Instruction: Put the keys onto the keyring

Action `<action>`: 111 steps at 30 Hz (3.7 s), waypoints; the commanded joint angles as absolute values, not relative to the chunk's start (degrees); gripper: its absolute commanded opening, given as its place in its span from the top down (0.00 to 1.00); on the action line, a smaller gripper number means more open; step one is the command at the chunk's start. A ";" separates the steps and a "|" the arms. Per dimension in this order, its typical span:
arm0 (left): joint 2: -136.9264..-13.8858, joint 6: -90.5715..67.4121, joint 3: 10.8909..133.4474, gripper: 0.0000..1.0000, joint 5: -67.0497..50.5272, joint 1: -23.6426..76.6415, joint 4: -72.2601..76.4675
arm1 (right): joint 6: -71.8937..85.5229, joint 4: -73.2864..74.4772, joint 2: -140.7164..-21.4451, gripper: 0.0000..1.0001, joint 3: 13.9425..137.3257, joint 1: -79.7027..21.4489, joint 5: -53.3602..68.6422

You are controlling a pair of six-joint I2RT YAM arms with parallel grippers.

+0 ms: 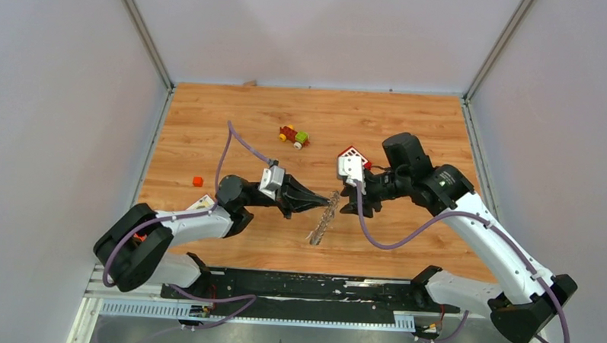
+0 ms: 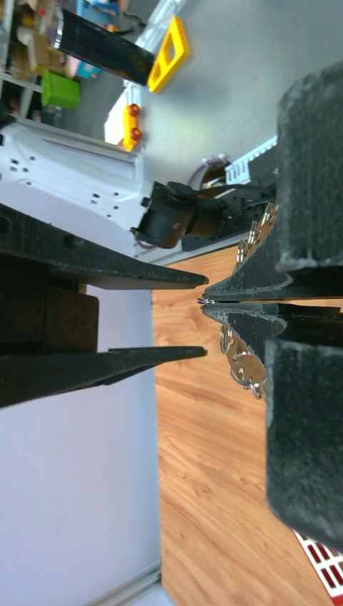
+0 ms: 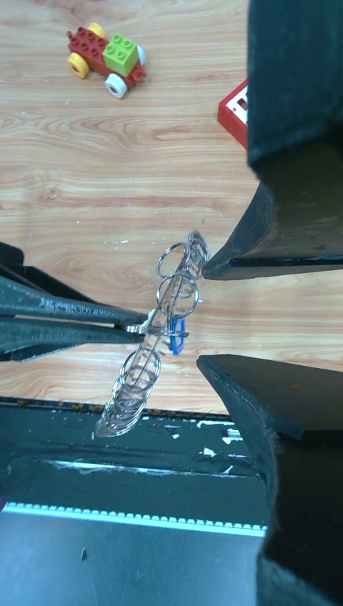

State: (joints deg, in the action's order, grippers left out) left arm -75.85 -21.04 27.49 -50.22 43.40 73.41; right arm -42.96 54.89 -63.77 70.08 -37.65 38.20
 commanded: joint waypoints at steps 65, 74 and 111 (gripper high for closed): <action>-78.61 -31.38 26.30 1.00 -47.09 43.62 91.92 | -41.01 45.50 -62.23 0.70 66.34 -34.53 52.97; -79.16 -31.38 26.41 1.00 -46.75 43.63 91.93 | -41.27 45.79 -62.49 0.73 66.60 -34.52 54.90; -80.24 -31.16 26.54 1.00 -46.37 43.67 91.05 | -38.76 43.18 -64.04 1.00 65.95 -34.81 56.33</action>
